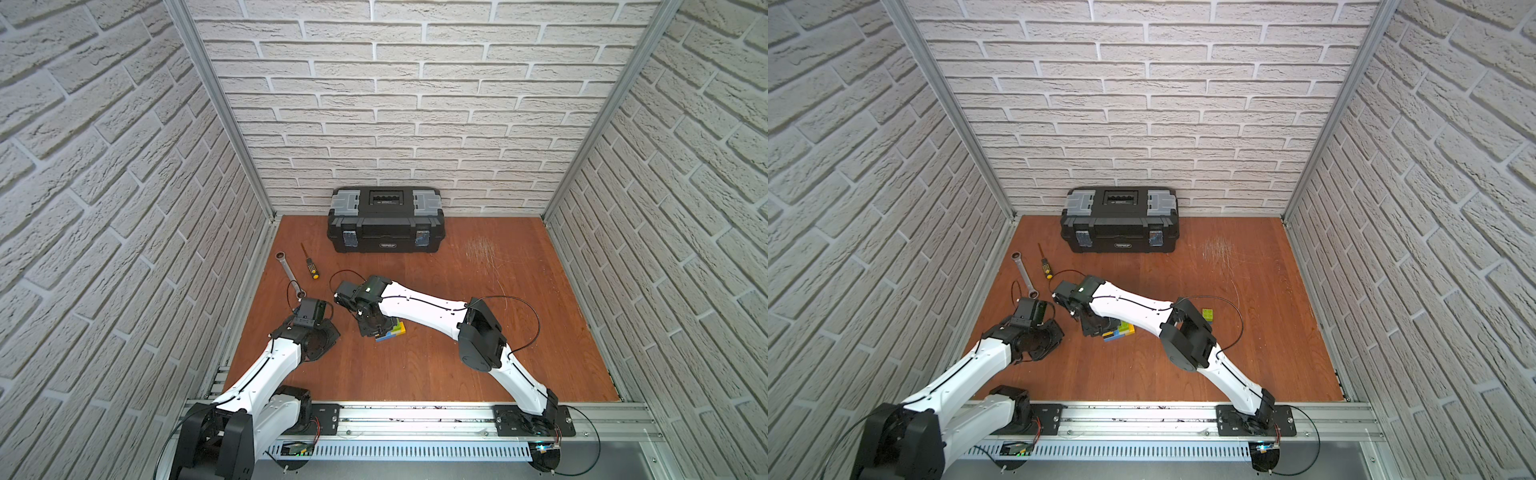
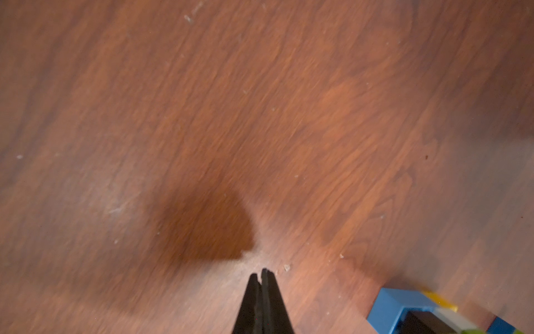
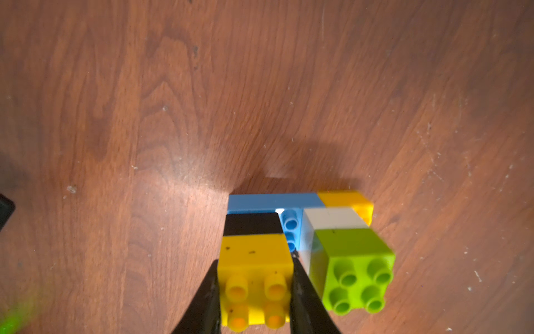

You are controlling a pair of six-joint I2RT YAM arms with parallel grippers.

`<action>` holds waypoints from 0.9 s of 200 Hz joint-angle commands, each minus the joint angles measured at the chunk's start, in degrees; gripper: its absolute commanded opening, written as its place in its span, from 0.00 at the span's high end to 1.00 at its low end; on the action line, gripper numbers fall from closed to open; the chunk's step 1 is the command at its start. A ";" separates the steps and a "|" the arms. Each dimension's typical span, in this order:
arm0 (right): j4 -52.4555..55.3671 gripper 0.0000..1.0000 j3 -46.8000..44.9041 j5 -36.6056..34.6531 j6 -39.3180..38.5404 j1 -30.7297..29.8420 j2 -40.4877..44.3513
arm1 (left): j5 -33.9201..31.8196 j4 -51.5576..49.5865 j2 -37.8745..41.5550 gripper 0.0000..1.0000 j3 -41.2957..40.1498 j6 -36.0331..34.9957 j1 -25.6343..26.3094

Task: Assemble the number 4 with lego
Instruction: Assemble the lego brick with the lego brick.

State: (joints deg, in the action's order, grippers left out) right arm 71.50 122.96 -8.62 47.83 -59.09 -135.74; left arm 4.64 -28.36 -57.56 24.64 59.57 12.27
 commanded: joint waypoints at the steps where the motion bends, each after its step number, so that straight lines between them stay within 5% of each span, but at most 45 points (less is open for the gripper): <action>1: -0.91 0.98 -4.81 1.49 0.95 0.64 -4.87 | 0.46 0.67 -0.27 0.99 -0.29 -0.97 0.30; 125: -3.99 0.98 -13.13 4.77 2.84 0.41 -11.90 | 0.66 2.60 -0.88 0.97 -0.94 1.24 4.82; 180: -2.61 0.71 -4.68 0.06 0.03 0.76 0.93 | -1.95 6.84 -4.37 0.97 -1.17 8.87 16.69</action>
State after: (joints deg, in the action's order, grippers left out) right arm 67.09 117.99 -8.69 48.80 -59.07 -132.84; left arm 4.93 -24.34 -60.75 23.62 64.36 25.19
